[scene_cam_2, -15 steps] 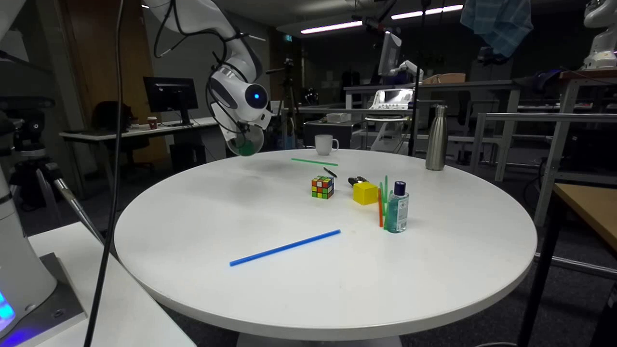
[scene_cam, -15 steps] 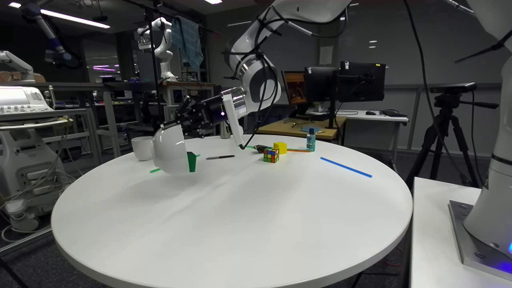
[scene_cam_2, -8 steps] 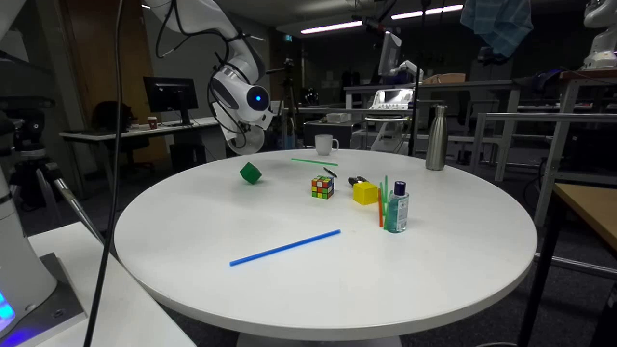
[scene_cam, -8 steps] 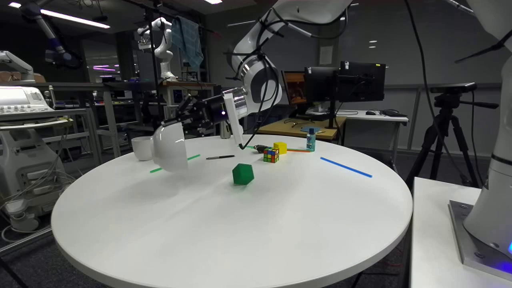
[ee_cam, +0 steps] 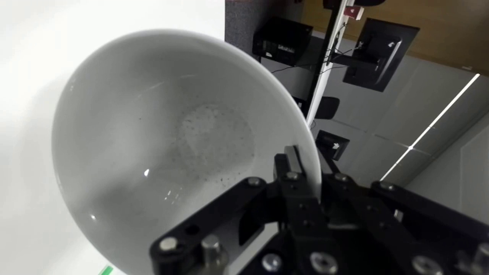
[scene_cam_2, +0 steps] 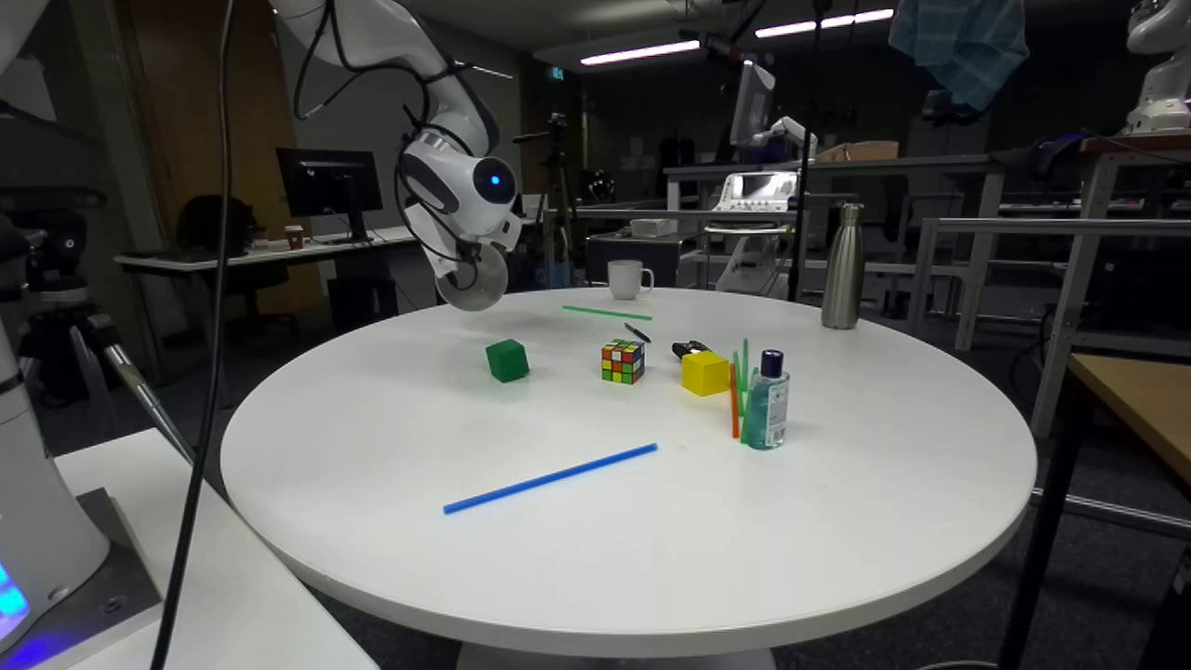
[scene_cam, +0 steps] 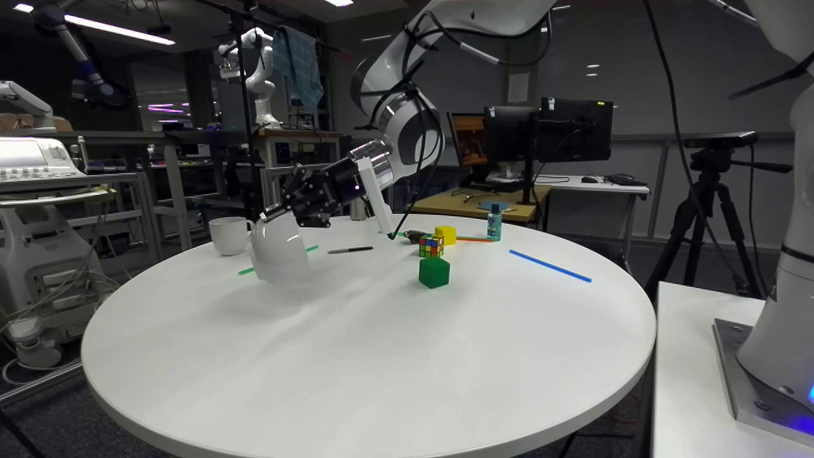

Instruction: Take the green cube out of the bowl

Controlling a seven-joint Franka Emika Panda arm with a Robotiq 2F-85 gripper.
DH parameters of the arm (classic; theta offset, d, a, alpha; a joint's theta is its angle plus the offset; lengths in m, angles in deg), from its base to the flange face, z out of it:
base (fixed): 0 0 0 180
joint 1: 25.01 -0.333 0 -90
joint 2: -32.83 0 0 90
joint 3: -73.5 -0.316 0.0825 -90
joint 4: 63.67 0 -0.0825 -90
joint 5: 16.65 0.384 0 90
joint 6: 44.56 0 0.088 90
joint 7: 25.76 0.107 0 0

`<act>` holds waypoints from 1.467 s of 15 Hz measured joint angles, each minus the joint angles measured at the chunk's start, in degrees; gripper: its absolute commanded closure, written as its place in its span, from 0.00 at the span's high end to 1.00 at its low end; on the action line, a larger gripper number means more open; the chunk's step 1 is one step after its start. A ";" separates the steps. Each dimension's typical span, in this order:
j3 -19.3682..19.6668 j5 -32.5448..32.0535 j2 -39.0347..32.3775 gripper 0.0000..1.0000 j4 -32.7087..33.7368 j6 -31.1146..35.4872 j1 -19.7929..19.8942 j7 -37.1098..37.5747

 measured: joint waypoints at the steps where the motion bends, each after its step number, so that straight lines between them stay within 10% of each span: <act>1: 0.08 -1.90 0.00 0.02 0.00 0.99 -0.44 0.91; 22: -0.19 -63.15 2.67 0.02 0.51 6.64 -3.26 42.08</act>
